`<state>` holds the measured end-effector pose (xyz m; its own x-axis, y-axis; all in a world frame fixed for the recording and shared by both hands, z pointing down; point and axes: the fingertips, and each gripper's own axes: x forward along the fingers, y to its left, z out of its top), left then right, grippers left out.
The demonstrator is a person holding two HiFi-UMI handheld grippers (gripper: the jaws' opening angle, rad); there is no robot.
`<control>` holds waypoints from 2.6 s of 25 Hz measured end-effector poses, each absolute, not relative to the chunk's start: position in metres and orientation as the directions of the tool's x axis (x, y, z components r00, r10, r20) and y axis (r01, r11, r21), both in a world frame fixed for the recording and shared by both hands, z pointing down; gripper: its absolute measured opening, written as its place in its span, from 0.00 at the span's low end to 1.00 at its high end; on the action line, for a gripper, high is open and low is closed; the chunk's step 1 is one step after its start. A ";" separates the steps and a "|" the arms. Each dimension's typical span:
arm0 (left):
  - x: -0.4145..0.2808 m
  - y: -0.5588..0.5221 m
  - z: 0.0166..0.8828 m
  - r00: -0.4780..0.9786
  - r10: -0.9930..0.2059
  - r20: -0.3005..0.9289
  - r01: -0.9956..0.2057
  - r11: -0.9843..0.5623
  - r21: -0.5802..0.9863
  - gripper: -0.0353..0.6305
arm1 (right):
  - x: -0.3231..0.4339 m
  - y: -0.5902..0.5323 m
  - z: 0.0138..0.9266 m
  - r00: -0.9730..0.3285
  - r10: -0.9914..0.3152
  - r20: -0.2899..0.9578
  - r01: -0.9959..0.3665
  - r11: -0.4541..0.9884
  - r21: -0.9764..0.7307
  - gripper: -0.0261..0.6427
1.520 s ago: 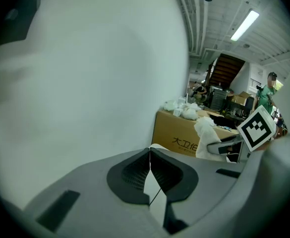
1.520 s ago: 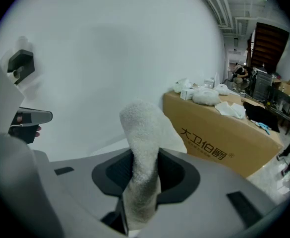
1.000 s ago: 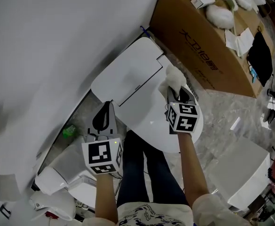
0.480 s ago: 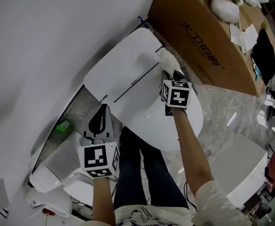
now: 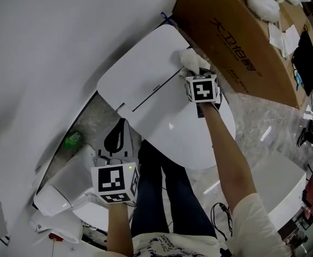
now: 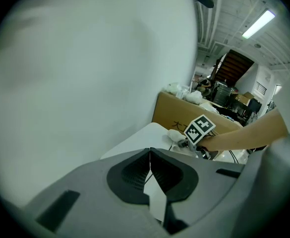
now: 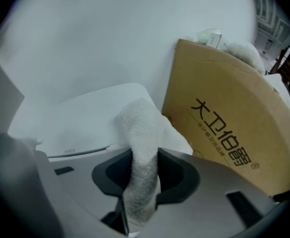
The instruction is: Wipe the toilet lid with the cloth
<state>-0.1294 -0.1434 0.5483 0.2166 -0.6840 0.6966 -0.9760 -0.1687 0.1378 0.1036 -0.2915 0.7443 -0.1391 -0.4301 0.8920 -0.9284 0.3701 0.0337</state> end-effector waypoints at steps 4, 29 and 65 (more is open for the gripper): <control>-0.131 -0.145 0.547 0.218 -0.686 0.695 -0.976 -0.171 0.137 0.07 | 0.105 -0.292 0.747 -0.145 -0.422 0.895 -0.924 0.381 0.030 0.20; -0.086 -0.126 0.528 0.290 -0.683 0.670 -0.954 -0.261 0.147 0.07 | 0.206 -0.173 0.755 -0.050 -0.364 0.930 -0.964 0.260 0.049 0.20; -0.049 -0.096 0.511 0.372 -0.668 0.645 -0.914 -0.383 0.131 0.07 | 0.329 0.035 0.766 0.144 -0.209 0.967 -0.986 -0.114 0.122 0.20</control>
